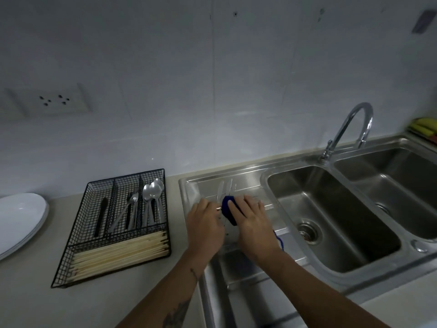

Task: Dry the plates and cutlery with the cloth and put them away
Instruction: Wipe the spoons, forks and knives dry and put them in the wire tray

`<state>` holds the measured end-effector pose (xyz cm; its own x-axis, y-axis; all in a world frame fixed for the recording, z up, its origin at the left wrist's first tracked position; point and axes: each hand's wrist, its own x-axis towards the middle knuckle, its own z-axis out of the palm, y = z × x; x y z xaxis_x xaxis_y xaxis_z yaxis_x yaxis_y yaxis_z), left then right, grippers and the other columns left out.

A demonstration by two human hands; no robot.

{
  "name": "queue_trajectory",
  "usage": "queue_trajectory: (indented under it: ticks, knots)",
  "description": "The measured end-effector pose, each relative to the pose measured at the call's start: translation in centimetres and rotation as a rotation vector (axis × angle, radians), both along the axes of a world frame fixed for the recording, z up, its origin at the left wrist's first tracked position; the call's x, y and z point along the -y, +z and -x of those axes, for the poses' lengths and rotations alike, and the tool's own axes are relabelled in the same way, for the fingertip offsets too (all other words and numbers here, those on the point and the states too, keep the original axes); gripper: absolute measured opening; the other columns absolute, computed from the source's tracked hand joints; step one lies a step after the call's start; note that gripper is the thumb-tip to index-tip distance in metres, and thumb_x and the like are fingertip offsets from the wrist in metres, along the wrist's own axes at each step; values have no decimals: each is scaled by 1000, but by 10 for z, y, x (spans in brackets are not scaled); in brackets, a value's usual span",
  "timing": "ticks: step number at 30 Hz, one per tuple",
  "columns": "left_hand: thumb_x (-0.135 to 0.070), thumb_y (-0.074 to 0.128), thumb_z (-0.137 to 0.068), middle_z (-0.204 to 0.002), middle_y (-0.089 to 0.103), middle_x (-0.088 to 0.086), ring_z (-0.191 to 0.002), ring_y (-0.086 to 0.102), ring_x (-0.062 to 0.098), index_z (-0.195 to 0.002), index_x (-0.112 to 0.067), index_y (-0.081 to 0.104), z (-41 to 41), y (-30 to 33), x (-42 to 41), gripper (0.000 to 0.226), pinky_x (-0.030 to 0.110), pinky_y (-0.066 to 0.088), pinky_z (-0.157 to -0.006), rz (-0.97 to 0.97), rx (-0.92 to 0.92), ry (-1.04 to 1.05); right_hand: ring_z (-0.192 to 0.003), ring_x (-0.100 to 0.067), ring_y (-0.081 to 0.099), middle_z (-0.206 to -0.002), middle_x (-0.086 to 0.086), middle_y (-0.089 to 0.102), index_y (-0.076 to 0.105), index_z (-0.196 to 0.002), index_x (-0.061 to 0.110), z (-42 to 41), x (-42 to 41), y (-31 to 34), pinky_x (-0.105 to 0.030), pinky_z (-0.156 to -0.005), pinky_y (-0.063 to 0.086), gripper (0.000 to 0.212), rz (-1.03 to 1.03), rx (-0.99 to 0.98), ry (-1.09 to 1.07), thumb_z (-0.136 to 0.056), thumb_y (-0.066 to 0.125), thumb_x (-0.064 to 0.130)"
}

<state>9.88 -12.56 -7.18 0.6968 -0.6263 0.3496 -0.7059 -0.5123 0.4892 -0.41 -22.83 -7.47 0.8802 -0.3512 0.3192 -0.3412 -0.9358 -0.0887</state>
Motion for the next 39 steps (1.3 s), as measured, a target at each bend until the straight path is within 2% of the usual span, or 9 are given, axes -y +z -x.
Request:
queue_trajectory:
  ticks: [4, 9, 16, 20, 23, 27, 30, 34, 39]
  knots:
    - [-1, 53, -75, -84, 53, -3, -77, 49, 19, -87, -17, 65, 0, 8, -11, 23, 30, 33, -66, 69, 71, -63, -132, -35, 39, -141, -9, 45, 45, -137, 13, 14, 4, 8, -63, -105, 33, 82, -5, 46, -83, -62, 77, 11]
    - [0, 58, -83, -84, 48, -8, -78, 48, 17, -86, -16, 62, 7, 11, -25, 17, 26, 32, -69, 150, 55, -66, -134, -33, 34, -140, -3, 44, 43, -137, 21, 23, -2, 25, -59, -104, 33, 82, -67, 48, -185, -63, 73, 6]
    - [-11, 46, -82, -87, 46, -14, -84, 43, 12, -89, -25, 62, 6, 19, -35, 23, 31, 22, -75, 76, 45, -148, -87, -24, 55, -102, -4, 59, 64, -108, 16, 29, -10, 38, -34, -78, 49, 54, -124, 235, -173, -58, 80, 2]
    - [-14, 40, -76, -89, 52, -17, -85, 48, 10, -98, -32, 59, 9, 25, -34, 34, 31, 18, -77, -64, 128, -222, -80, -23, 53, -98, -4, 58, 65, -104, 15, 30, -23, 39, -27, -68, 39, 48, -78, 233, -147, -60, 75, -1]
    - [-15, 40, -82, -85, 52, -17, -82, 53, 12, -93, -30, 58, 12, 36, -31, 25, 31, 21, -75, -116, 141, -271, -79, -24, 53, -97, -3, 59, 64, -105, 15, 37, -19, 38, -27, -62, 37, 46, -91, 222, -178, -63, 70, -3]
    - [-18, 42, -91, -92, 66, -6, -91, 60, 21, -87, -26, 56, 9, 43, -32, 16, 35, 35, -89, -241, 37, -244, -93, -26, 55, -104, -3, 59, 62, -113, 17, 59, -7, 33, -34, -75, 47, 41, -197, 237, -332, -76, 67, 0]
    - [-19, 42, -93, -97, 69, 4, -94, 62, 28, -89, -21, 59, 4, 44, -31, 18, 35, 45, -83, -310, -65, -260, -106, -27, 53, -118, -5, 59, 60, -123, 15, 61, -12, 37, -38, -88, 49, 52, -215, 337, -358, -76, 67, -3]
    - [-26, 45, -93, -91, 68, -1, -85, 62, 22, -92, -23, 66, 10, 55, -23, 22, 32, 50, -74, -243, -177, -259, -114, -29, 48, -128, -11, 56, 64, -121, 13, 52, -25, 41, -37, -97, 44, 55, -39, 323, -135, -68, 67, -4]
    - [-31, 49, -94, -86, 68, -9, -79, 62, 16, -84, -29, 67, 6, 57, -27, 21, 28, 46, -68, -218, -217, -198, -115, -36, 51, -132, -13, 54, 66, -117, 12, 53, -21, 31, -50, -91, 50, 58, -133, 306, -197, -63, 70, -9]
